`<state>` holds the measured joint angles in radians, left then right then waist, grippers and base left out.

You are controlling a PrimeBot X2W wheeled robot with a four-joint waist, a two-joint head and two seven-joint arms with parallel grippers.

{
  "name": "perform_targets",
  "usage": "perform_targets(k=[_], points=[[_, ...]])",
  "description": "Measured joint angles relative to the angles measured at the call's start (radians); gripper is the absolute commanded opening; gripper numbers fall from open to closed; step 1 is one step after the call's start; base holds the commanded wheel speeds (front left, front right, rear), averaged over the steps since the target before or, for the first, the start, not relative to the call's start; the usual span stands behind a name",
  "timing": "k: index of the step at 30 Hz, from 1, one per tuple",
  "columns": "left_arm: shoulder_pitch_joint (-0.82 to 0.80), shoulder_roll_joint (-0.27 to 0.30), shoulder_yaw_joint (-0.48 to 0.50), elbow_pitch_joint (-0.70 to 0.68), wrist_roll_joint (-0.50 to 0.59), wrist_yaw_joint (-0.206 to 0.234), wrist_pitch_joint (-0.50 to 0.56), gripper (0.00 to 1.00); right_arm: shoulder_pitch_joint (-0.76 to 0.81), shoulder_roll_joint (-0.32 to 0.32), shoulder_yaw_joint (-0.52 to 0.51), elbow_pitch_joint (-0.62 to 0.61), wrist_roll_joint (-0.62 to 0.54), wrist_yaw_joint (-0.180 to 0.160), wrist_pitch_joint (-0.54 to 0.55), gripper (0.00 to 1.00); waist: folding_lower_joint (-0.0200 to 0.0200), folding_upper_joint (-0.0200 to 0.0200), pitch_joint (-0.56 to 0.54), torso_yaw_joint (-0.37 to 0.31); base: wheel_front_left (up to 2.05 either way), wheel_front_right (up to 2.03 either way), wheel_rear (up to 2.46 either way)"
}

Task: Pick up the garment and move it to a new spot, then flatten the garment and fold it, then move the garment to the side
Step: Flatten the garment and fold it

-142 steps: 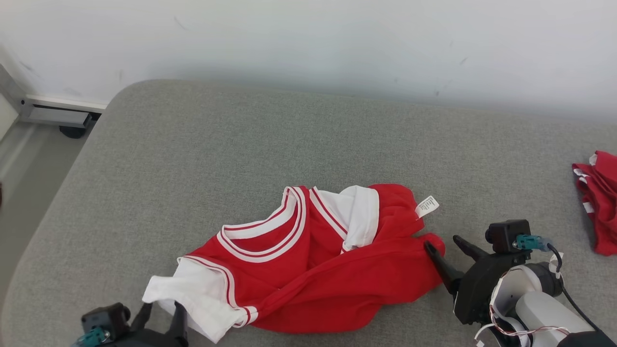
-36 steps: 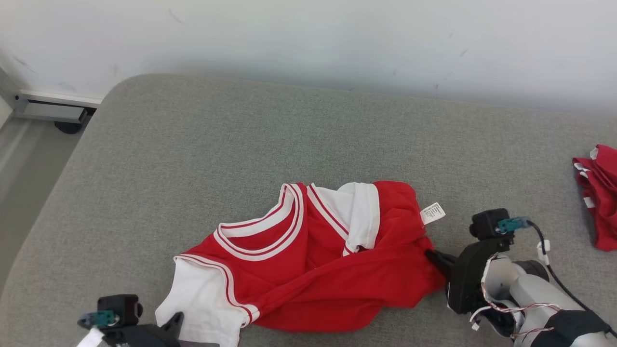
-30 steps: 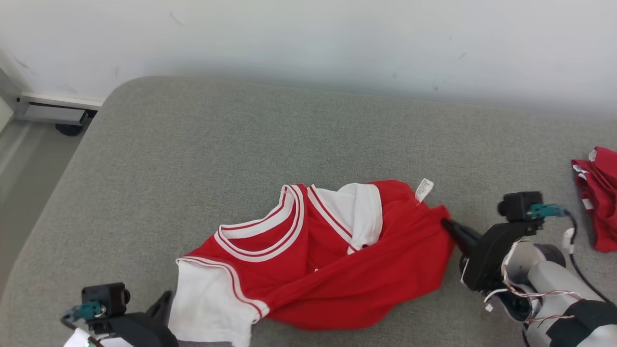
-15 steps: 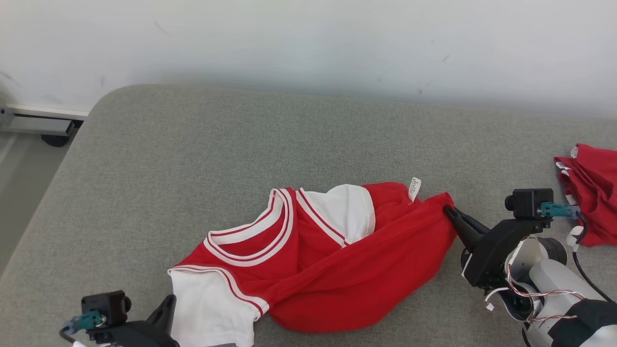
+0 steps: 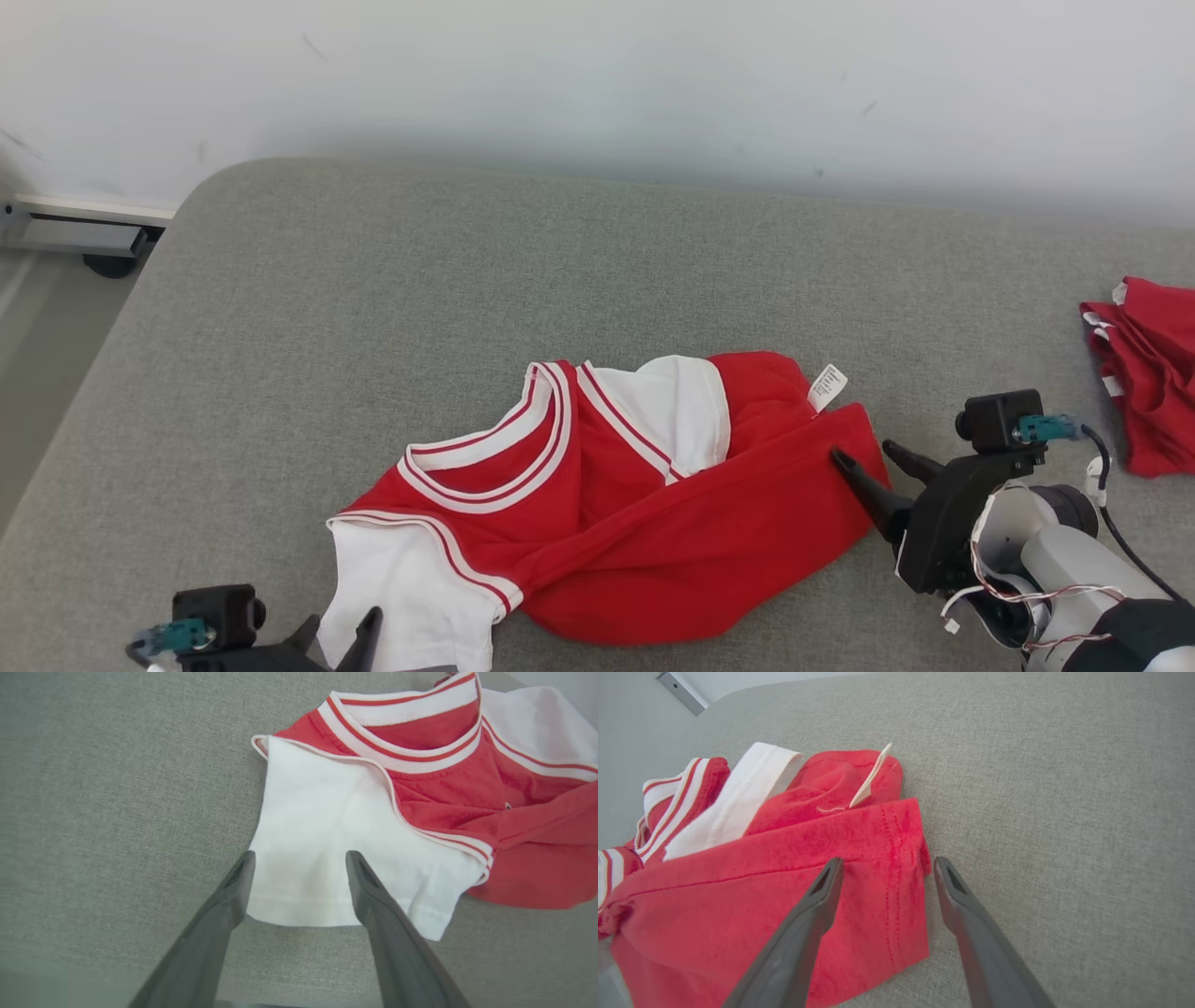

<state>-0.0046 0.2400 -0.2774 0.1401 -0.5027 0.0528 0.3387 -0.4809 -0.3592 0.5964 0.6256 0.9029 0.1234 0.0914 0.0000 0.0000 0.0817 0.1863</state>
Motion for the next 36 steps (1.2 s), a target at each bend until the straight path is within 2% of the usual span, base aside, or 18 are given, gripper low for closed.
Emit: perform_targets(k=[11,22,23,24,25,26,27,36], points=[[-0.005,0.005,0.006,0.046,0.006,0.019,0.038,1.00,-0.001,-0.002,0.034,0.028,-0.038,-0.005,0.036,1.00,0.0000,0.0000,0.011,0.001,0.00,0.00,0.00],[-0.062,-0.049,0.009,0.136,-0.035,0.011,0.049,1.00,-0.031,0.025,0.058,0.087,-0.062,-0.019,0.050,1.00,0.0000,0.0000,0.022,0.002,0.00,0.00,0.00],[-0.064,-0.055,0.009,0.142,-0.039,0.008,0.049,0.57,-0.035,0.027,0.059,0.092,-0.062,-0.021,0.050,1.00,0.0001,0.0001,0.022,0.002,0.00,0.00,0.00],[-0.065,-0.059,0.007,0.148,-0.044,0.007,0.049,0.24,-0.041,0.031,0.061,0.096,-0.062,-0.023,0.050,0.91,0.0000,0.0000,0.023,0.003,0.00,0.00,0.00],[-0.065,-0.060,0.006,0.156,-0.044,0.007,0.049,0.00,-0.045,0.037,0.061,0.100,-0.062,-0.023,0.049,0.36,0.0000,0.0000,0.023,0.003,0.00,0.00,0.00],[-0.065,-0.062,0.006,0.165,-0.044,0.007,0.049,0.00,-0.048,0.044,0.063,0.105,-0.065,-0.024,0.048,0.03,0.0000,0.0000,0.023,0.003,0.00,0.00,0.00],[-0.065,-0.062,0.004,0.170,-0.044,-0.002,0.049,0.00,-0.050,0.049,0.065,0.109,-0.070,-0.024,0.041,0.00,0.0000,0.0000,0.024,0.004,0.00,0.00,0.00],[-0.094,-0.048,0.019,0.159,-0.030,-0.010,-0.018,0.00,-0.060,0.048,0.029,0.115,-0.058,-0.021,-0.031,0.00,0.0000,0.0000,0.022,0.008,0.00,0.00,0.00]])
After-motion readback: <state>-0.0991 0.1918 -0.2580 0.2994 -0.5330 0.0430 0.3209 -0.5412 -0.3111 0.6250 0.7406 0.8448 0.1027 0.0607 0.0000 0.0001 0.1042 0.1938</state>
